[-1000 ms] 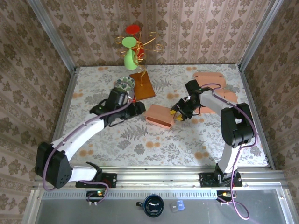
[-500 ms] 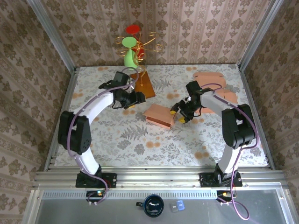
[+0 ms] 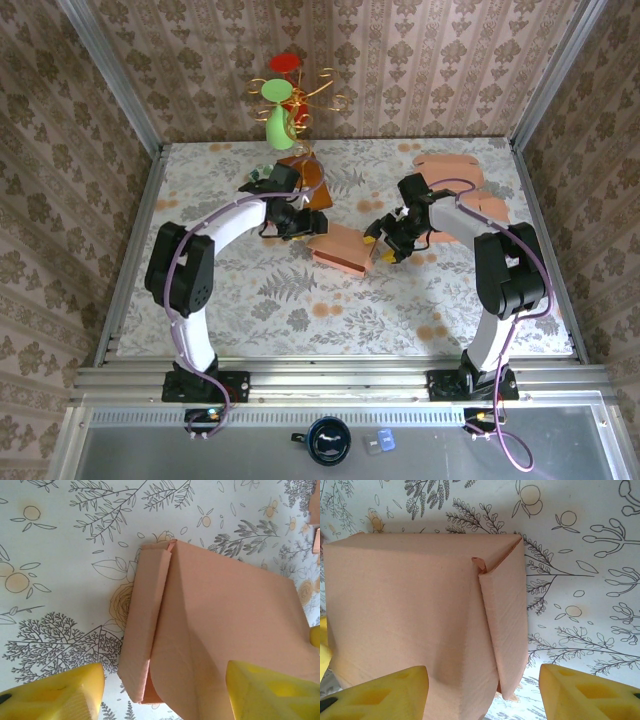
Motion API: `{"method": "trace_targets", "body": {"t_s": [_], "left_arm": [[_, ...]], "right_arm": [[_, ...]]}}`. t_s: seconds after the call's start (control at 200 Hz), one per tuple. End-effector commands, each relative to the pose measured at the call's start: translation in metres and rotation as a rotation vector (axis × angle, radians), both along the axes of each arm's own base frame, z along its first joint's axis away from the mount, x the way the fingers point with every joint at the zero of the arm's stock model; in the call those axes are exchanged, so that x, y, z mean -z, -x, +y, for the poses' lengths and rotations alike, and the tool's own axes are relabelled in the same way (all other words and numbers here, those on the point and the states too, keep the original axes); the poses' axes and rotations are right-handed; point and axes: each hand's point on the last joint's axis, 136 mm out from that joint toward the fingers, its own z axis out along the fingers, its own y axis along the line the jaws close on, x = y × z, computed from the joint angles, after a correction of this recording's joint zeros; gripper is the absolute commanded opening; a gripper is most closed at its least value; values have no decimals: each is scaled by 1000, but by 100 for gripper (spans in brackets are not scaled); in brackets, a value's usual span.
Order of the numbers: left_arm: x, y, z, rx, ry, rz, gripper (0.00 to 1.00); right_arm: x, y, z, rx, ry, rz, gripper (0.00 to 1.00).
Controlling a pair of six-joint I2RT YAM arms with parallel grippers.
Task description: Fold the paper box
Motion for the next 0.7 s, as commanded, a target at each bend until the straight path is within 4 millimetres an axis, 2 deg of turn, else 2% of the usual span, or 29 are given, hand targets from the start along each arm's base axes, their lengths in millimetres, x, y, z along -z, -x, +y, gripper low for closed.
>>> {"method": "trace_targets", "body": {"t_s": [0.0, 0.2, 0.695], "left_arm": [[15, 5, 1, 27, -32, -1, 64], [24, 12, 4, 24, -37, 11, 59], [37, 26, 9, 15, -47, 22, 54]], "right_arm": [[-1, 5, 3, -28, -8, -5, 62], [3, 5, 3, -41, -9, -15, 62], [16, 8, 5, -93, -14, -31, 61]]}}
